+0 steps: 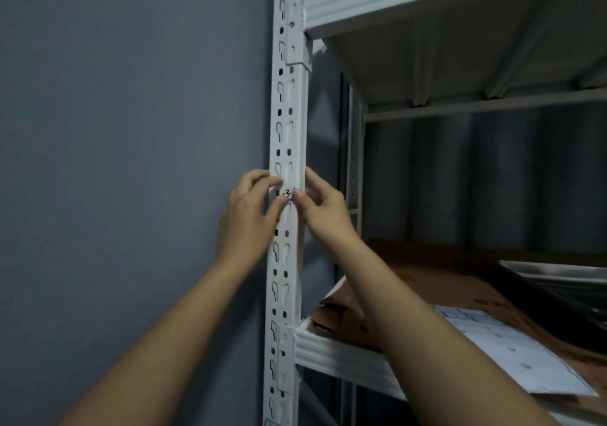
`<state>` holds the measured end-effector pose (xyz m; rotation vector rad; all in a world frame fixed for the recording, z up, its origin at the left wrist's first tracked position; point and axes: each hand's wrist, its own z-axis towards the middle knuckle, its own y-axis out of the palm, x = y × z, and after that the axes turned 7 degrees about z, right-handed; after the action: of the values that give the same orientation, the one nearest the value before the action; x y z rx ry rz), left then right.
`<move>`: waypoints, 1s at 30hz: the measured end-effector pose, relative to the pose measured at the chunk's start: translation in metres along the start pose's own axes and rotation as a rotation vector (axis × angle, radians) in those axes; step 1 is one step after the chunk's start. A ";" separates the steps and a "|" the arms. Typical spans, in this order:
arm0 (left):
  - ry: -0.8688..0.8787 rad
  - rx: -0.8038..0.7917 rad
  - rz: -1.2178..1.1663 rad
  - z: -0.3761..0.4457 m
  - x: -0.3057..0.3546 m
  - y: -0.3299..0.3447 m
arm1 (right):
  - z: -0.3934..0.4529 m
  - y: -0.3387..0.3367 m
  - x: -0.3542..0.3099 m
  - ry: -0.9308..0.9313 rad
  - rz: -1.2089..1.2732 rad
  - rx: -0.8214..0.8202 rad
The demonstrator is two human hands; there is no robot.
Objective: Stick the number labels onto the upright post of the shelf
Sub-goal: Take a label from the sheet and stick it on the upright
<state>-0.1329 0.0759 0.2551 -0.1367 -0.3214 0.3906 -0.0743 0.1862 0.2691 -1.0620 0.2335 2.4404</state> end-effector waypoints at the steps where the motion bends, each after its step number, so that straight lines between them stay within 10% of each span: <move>1: 0.014 -0.001 0.007 0.000 0.000 0.000 | 0.001 0.000 0.001 0.019 0.037 -0.008; 30: -0.048 -0.065 0.077 0.014 0.004 -0.003 | -0.008 0.018 0.008 0.030 -0.008 0.141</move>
<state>-0.1326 0.0760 0.2697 -0.2041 -0.3772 0.4607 -0.0829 0.1707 0.2571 -1.0367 0.4036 2.3632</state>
